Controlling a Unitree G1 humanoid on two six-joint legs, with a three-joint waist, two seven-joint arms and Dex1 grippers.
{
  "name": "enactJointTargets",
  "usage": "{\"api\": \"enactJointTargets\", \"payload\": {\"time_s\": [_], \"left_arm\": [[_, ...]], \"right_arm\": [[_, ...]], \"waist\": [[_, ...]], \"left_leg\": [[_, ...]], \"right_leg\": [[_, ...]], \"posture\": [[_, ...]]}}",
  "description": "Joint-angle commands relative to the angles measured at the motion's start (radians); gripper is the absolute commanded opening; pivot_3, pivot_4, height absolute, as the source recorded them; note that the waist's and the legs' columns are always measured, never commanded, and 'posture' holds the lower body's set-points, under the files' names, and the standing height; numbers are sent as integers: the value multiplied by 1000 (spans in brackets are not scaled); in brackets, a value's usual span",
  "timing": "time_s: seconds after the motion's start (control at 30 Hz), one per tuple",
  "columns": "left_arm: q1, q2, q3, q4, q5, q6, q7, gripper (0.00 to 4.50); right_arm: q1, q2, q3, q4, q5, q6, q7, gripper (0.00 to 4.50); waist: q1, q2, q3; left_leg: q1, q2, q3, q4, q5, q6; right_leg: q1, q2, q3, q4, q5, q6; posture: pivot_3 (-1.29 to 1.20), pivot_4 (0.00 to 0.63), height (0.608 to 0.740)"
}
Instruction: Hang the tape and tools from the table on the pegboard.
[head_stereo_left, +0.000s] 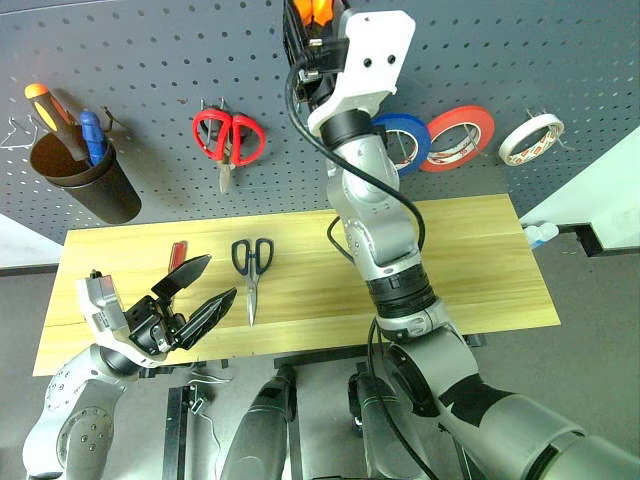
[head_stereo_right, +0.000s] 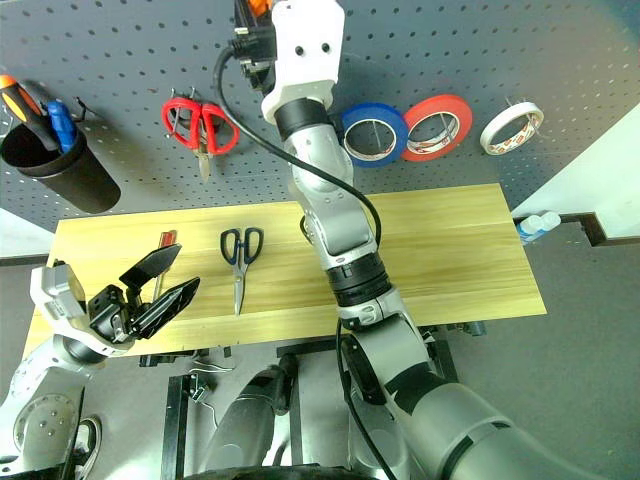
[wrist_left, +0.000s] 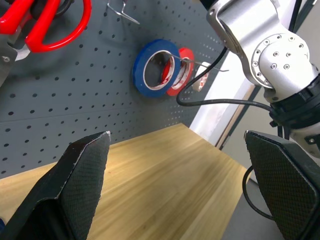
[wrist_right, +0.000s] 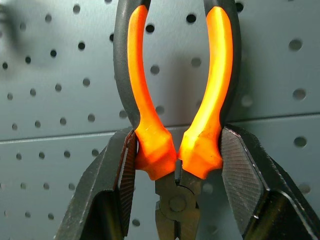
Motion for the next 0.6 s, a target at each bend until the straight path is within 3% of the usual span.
{"api": "enactJointTargets", "payload": {"time_s": [0.03,0.6], "left_arm": [[12,4,9,-20,-6,-13,-4,4500],[4,2,6,-25,-4,-13,4,4500]], "right_arm": [[18,57,22,-66,-4,-8,-11,2093],[61,58,45,-65,-5,-12,-37,2093]], "waist": [[0,0,0],[0,0,0]], "left_leg": [[0,0,0,0,0,0],[0,0,0,0,0,0]], "right_leg": [[0,0,0,0,0,0],[0,0,0,0,0,0]], "posture": [[40,327,715],[46,332,715]]}}
